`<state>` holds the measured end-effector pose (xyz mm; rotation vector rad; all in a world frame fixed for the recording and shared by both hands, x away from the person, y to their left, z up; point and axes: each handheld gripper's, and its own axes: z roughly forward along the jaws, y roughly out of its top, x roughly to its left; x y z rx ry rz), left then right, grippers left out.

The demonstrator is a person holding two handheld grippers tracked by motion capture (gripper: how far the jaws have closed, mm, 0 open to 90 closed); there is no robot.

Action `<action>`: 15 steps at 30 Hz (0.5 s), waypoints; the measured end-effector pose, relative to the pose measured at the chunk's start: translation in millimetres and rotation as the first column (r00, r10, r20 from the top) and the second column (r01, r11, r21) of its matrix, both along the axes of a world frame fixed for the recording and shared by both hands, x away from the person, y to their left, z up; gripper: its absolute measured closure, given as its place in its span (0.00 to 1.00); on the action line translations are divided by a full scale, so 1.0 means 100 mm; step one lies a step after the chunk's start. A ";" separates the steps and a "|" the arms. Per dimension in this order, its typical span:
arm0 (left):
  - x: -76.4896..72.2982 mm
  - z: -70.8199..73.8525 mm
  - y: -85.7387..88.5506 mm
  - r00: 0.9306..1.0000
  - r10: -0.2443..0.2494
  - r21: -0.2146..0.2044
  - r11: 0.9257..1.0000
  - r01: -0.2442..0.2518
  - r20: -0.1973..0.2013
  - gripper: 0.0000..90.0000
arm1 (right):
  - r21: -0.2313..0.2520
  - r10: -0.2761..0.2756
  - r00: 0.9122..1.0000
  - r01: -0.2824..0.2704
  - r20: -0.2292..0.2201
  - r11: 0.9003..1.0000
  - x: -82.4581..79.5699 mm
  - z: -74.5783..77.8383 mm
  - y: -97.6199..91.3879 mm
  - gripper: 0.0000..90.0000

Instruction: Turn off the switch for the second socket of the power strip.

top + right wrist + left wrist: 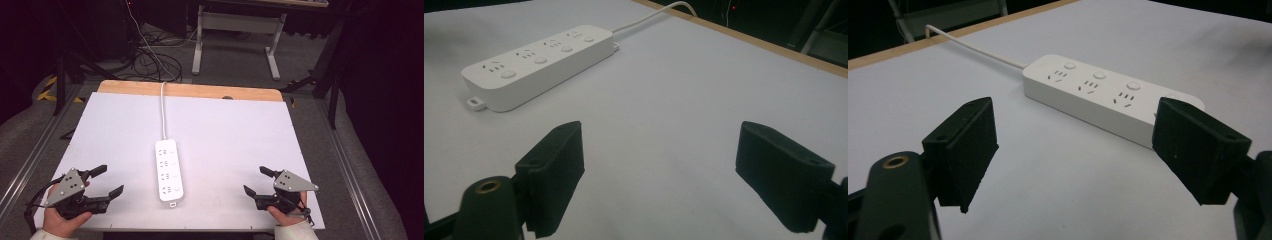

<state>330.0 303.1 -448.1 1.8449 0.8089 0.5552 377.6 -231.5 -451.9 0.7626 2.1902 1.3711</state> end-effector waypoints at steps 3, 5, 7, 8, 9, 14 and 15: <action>-0.01 0.02 0.01 1.000 -0.009 -0.016 1.000 0.009 -0.014 0.21 | 0.001 0.003 1.000 -0.003 -0.007 1.000 -0.01 0.00 0.00 0.24; -0.02 0.03 0.01 1.000 -0.010 0.003 1.000 0.010 -0.004 0.22 | 0.003 0.009 1.000 -0.009 -0.006 1.000 -0.01 0.00 0.00 0.24; -0.02 0.03 -0.01 1.000 -0.011 0.031 0.999 0.011 0.009 0.23 | 0.006 0.017 1.000 -0.017 -0.004 1.000 -0.01 0.00 0.00 0.24; -0.02 0.03 -0.01 1.000 -0.011 0.031 0.999 0.011 0.009 0.23 | 0.006 0.017 1.000 -0.017 -0.004 1.000 -0.01 0.00 0.00 0.24; -0.02 0.03 -0.02 1.000 -0.007 0.043 0.999 0.006 0.013 0.23 | 0.006 0.018 1.000 -0.018 -0.004 1.000 -0.01 0.00 0.00 0.24; -0.03 0.05 -0.04 0.999 -0.004 0.075 0.997 0.001 0.033 0.23 | -0.009 0.026 1.000 -0.026 -0.002 1.000 -0.01 -0.01 0.01 0.28; -0.03 0.06 -0.04 0.999 0.000 0.078 0.997 -0.002 0.037 0.23 | -0.006 0.029 1.000 -0.029 -0.004 1.000 -0.01 -0.01 0.01 0.28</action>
